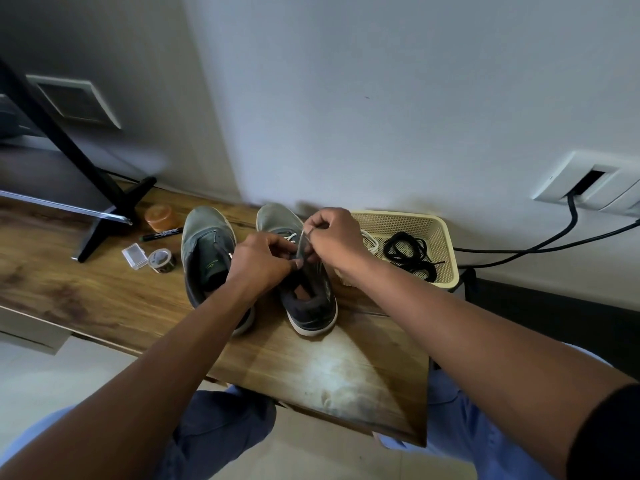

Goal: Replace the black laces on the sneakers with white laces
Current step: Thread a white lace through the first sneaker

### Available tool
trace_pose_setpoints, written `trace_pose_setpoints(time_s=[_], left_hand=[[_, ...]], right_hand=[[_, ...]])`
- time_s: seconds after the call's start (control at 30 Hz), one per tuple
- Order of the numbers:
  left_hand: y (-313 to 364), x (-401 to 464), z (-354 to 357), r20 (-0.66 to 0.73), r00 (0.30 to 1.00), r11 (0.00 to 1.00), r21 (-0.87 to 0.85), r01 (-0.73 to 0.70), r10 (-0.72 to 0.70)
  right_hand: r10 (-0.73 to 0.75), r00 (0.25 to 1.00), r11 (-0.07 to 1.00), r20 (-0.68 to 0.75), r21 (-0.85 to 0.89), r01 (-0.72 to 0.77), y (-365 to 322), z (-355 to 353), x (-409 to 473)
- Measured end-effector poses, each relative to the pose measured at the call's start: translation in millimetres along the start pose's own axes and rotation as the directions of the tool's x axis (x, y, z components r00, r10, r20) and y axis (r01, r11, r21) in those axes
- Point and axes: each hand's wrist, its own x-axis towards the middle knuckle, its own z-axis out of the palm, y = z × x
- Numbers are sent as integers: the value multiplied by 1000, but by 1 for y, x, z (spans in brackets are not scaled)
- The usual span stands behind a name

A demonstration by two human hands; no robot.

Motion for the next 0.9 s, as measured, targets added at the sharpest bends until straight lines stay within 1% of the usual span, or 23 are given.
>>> trace_pose_setpoints(time_s=[0.07,0.1,0.17,0.23,0.3,0.37,0.43,0.47,0.57,0.63,0.73,0.8,0.9], left_hand=[[-1,0,0,4,1000,1000,5,5,-5],[0,0,0,4,1000,1000,6,6,-6],[1,0,-1,0,1000,1000,4,6,-6],[2,0,-3,-3,1000,1000,2,2,-2],[3,0,-3,-4,1000,1000,7,-2,2],[3,-1,-3,-10,1000,1000,21,-5,5],[4,-2,-4,-15,1000,999,33,-7,7],[4,-3,-4,-14,1000,999,41,-9,10],[8,-4,-6,5,1000,999,35,-22,22],[10,-7,-6,29,999,999,32,-40,39],[11,-10,-9,35,994,986,124,-108,104],[13,-11,-13,35,985,963,207,-171,167],[15,-11,-16,31,975,925,311,-217,219]], right_hand=[[38,999,995,6,90,-39,-3,-2,2],[54,998,993,18,102,-56,-2,-2,3],[42,999,999,22,23,-42,-1,-3,3],[-45,999,992,23,-118,47,0,-7,2],[-168,982,950,88,-250,185,-1,-12,0],[-287,936,855,204,-386,346,-2,-12,-5],[-353,893,754,280,-479,448,-3,-8,-10],[-354,889,748,291,-483,456,-3,-6,-12],[-296,915,807,274,-440,393,-2,-5,-9],[-296,922,791,249,-478,383,-2,-8,-4],[-318,920,763,230,-514,392,-1,-11,-1],[-309,936,798,170,-488,353,-1,-13,-1],[-270,962,885,47,-382,267,-1,-20,4]])
